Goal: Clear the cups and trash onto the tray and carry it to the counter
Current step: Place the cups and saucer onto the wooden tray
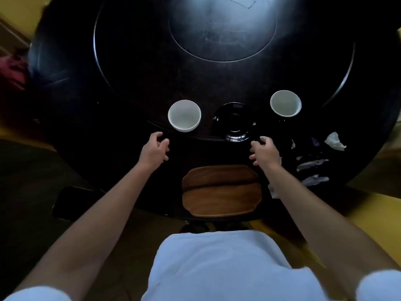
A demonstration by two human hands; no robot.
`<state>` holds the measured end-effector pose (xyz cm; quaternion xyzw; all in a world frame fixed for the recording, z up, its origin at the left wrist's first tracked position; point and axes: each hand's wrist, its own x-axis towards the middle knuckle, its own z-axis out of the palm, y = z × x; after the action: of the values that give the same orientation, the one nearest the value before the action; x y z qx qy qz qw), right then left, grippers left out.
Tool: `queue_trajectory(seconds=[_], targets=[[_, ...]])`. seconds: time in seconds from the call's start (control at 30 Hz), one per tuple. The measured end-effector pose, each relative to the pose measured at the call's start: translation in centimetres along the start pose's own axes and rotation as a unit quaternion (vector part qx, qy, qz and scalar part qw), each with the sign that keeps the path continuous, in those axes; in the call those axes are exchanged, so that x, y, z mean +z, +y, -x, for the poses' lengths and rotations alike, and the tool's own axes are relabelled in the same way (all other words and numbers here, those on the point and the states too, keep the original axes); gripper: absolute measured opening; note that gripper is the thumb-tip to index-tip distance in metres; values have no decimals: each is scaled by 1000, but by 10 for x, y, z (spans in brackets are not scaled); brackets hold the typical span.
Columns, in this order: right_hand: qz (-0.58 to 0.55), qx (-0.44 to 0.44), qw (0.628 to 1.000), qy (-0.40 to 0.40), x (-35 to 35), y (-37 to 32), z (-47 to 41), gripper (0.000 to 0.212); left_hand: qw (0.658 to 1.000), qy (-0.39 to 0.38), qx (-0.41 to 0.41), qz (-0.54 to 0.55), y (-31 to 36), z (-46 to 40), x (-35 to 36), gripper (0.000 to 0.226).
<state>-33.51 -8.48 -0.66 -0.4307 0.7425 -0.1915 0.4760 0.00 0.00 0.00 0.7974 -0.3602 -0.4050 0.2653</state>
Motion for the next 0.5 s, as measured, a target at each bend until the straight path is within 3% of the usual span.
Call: queue_trajectory(seconds=[0.13,0.3,0.5], targets=[[-115,58,989,-69,-2,-27,-15,56,993,-26,-51,102,31,-18,10,54],[-109,29,990,-82,-5,-28,-25,45,989,-12,-49,142,42,-26,21,44],[-128,36,986,-102,-5,-29,-30,48,982,-10,-63,177,34,-34,30,43]])
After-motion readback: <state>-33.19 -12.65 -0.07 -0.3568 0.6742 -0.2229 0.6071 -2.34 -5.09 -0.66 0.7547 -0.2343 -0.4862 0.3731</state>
